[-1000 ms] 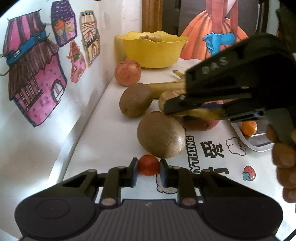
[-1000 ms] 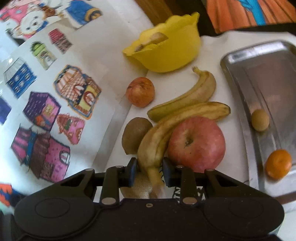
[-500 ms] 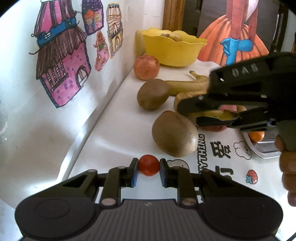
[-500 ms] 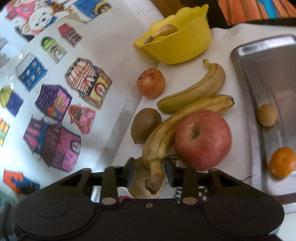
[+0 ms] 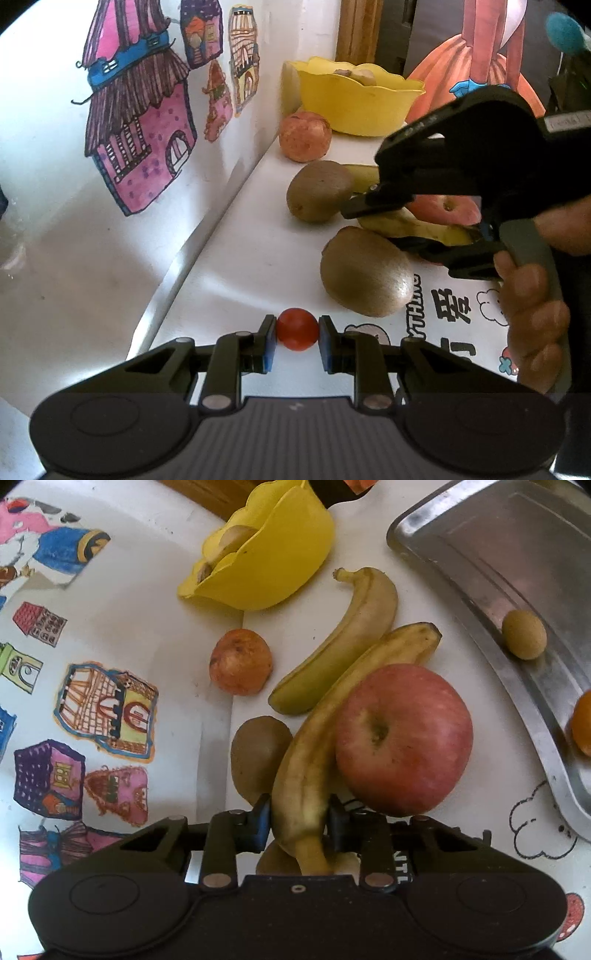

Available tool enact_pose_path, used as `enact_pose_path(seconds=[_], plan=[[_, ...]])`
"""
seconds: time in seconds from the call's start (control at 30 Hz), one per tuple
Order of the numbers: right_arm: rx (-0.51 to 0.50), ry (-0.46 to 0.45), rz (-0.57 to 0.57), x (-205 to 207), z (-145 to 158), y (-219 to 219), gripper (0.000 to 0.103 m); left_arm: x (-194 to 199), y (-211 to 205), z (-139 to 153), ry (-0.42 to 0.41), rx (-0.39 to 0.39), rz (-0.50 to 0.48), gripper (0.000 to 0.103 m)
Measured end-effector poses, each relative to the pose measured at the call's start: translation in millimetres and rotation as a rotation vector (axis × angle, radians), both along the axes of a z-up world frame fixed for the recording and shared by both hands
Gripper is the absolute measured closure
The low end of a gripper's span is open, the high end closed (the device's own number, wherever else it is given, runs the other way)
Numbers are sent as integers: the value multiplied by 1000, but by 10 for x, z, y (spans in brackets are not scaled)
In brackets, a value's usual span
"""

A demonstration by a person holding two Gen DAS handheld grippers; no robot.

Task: Organize fruits
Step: 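Lift the banana with the right tool toward the tray while the left tool holds the tomato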

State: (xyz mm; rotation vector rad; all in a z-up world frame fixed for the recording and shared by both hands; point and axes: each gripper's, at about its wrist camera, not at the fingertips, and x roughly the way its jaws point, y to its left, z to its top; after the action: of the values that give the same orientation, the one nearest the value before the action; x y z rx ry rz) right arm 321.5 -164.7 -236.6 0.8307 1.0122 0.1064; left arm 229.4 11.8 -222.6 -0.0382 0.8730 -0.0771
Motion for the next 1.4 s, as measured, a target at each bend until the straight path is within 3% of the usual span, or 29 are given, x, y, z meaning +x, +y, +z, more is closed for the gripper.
enact_pose_path(seconds=[0.13,0.37,0.6,0.8,0.93,1.07,1.17,1.23,1.3,1.4], plan=[[-13,-42,33,-49,-2,-36,71,-33,-2,7,-2,-2,6,77],[-144,-153,211,-119,124,78,71,-37,-35,7,0,1,11,77],[-165,-226,271,-242,184,32,72,-32,-68,8,3,7,16,77],[-114,-217,261,-295,180,-96,72,-37,-81,3,3,5,23,77],[-9,-158,208,-246,108,-178,66,-25,-88,12,-3,1,27,77],[77,-119,147,-210,47,-218,53,-42,-67,12,-7,7,36,77],[117,-104,112,-159,23,-239,51,-58,-53,11,-8,8,47,77],[131,-101,100,-135,-4,-243,52,-70,-49,14,-9,5,56,77],[127,-79,73,-136,-35,-248,68,-74,-56,23,-12,1,62,77],[146,-91,45,-192,-71,-279,69,-89,-64,65,-31,-3,64,77]])
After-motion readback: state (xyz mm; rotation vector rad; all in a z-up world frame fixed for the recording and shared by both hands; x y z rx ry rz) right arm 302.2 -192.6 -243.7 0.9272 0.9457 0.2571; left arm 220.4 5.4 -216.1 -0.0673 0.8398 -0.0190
